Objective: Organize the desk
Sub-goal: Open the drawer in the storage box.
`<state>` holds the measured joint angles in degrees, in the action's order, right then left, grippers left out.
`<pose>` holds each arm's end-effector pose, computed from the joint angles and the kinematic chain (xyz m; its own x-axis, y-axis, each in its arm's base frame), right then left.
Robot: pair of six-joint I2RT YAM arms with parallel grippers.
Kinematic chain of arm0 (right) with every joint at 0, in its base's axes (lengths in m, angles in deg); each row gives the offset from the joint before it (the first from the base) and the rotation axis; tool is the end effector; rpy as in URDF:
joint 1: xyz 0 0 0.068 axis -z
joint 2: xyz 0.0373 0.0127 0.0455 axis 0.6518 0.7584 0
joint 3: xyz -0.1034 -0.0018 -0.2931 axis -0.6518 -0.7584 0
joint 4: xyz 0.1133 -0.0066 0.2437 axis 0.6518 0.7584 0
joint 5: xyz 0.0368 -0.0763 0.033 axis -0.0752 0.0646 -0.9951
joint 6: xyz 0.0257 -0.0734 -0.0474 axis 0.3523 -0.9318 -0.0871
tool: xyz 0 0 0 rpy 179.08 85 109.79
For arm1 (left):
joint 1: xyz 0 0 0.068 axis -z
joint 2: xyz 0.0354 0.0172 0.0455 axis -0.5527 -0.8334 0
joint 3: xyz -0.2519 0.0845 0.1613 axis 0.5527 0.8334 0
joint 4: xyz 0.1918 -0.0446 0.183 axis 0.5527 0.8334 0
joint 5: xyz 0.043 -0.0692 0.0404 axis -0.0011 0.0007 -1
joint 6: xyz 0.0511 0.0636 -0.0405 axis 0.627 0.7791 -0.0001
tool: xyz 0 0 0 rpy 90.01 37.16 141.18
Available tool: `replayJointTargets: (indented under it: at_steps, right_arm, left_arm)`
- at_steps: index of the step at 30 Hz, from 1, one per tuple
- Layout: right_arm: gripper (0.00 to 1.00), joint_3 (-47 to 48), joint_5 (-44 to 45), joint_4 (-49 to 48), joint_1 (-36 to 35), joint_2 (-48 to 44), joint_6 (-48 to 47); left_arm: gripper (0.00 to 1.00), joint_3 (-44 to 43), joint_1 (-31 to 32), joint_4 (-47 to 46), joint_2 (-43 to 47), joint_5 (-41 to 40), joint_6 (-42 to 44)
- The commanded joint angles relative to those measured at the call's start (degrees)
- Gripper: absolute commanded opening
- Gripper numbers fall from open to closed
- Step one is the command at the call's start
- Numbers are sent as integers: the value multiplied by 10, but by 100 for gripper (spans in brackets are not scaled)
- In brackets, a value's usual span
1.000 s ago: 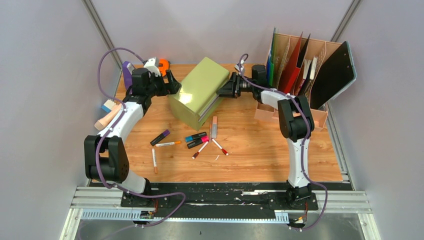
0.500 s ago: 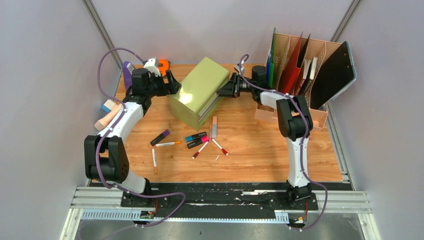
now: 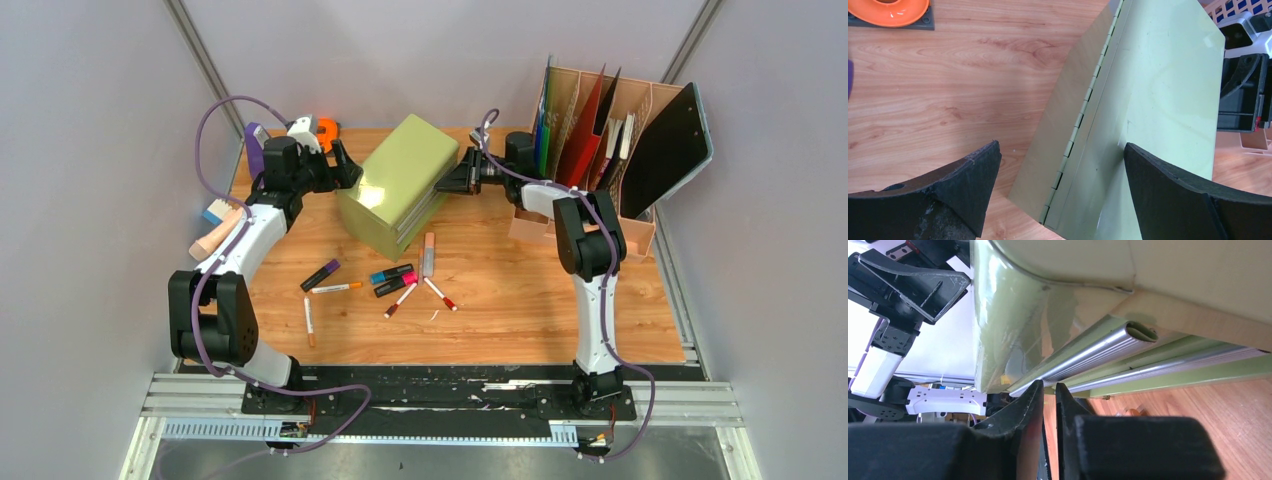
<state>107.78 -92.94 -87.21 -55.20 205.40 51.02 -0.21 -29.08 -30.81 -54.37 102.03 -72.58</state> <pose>0.5139 0.2093 0.1932 -0.9231 0.1205 -0.3652 -0.3425 0.1743 0.9232 0.3943 -0.0551 0.3133 -0.4903 -0.2863 -0.8232 0.1917 0.8859 -0.4223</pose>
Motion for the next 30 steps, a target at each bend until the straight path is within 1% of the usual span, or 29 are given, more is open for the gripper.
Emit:
replayJointTargets:
  at_steps: [1,6,7,8,10,14,15,17,20,23,25,30]
  right_arm:
    - [14,-3,-3,-42,3,2,1]
    - [4,-16,0,-44,6,-8,2]
    - [3,-18,2,-44,7,-10,1]
    - [5,-20,3,-42,8,-12,1]
    - [19,-21,5,-40,8,-12,1]
    - [53,-21,2,-44,7,-12,3]
    - [60,-22,0,-48,7,-14,3]
    - [69,-24,-3,-61,7,-14,7]
    - [78,-20,-10,-77,8,-11,13]
    - [83,-15,-19,-118,7,-2,36]
    - [84,-17,-18,-168,8,6,65]
    - [84,-34,18,-302,4,26,148]
  left_arm:
    - [100,9,-2,9,14,-3,8]
    - [100,11,-2,9,15,-3,8]
    - [100,10,-1,9,15,-3,8]
    - [100,10,-1,9,15,-3,8]
    - [100,10,-2,8,14,-3,8]
    - [100,9,-2,8,14,-1,7]
    - [100,9,-2,8,13,-2,7]
    - [100,10,-1,8,12,-1,7]
    - [100,10,-2,8,10,0,6]
    - [100,10,-2,7,8,1,6]
    - [100,11,-2,7,8,1,6]
    - [100,11,-2,4,1,6,3]
